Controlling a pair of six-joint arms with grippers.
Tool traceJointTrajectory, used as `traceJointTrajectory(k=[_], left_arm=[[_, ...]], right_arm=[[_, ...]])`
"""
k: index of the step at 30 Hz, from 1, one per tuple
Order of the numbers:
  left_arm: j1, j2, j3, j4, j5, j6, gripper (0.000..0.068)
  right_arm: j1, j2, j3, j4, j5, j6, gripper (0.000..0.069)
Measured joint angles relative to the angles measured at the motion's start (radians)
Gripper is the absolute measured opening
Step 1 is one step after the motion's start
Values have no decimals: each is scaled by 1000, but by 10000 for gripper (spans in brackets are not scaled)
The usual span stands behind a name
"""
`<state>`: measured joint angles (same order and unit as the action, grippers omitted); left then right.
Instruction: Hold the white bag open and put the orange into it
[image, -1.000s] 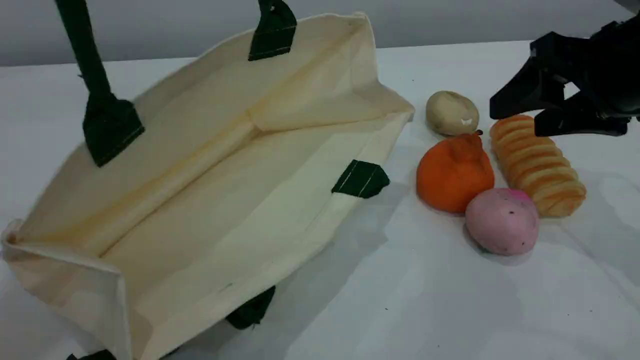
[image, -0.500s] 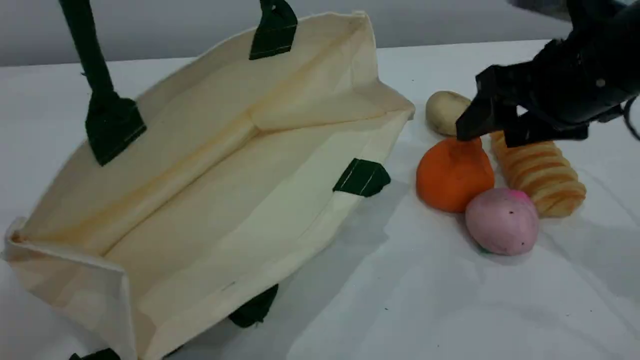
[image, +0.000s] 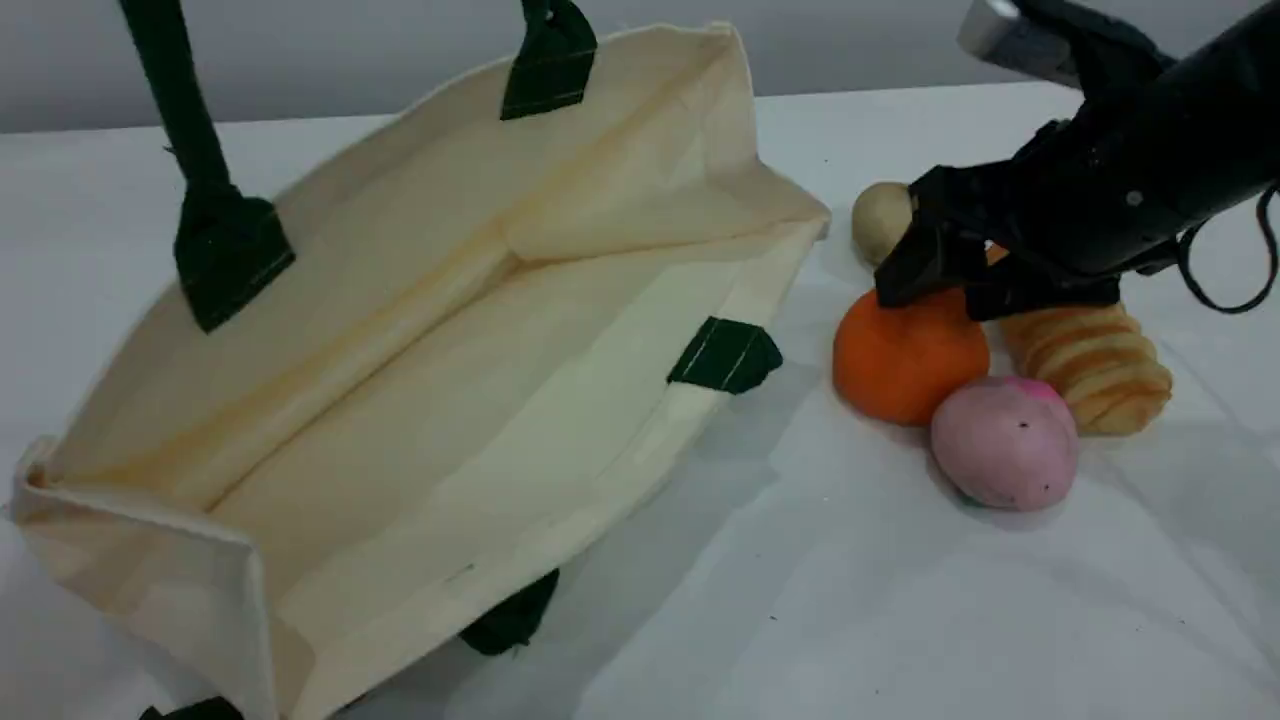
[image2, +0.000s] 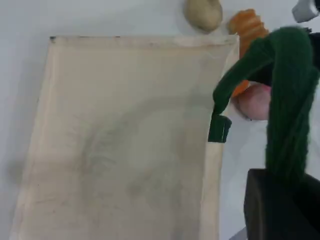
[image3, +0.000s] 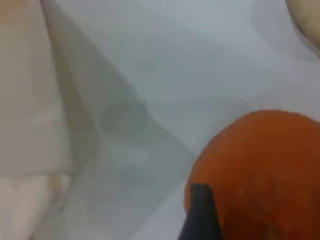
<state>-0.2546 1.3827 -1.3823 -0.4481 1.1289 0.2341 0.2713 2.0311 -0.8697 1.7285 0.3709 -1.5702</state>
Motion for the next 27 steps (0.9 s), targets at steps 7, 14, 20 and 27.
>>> traceJointTrajectory(k=[7,14,20,27], left_arm=[[0,0,0,-3,4,14,76],[0,0,0,-8,3,14,75],[0,0,0,-8,-1,14,75],[0,3,0,-36,-1,25,75]], right_arm=[[-1,87,-27,2,42,0,486],[-1,117,-27,6,112,0,139],[-1,76,-26,-34,166,0,57],[-1,-77,-24,-172,124,85,55]])
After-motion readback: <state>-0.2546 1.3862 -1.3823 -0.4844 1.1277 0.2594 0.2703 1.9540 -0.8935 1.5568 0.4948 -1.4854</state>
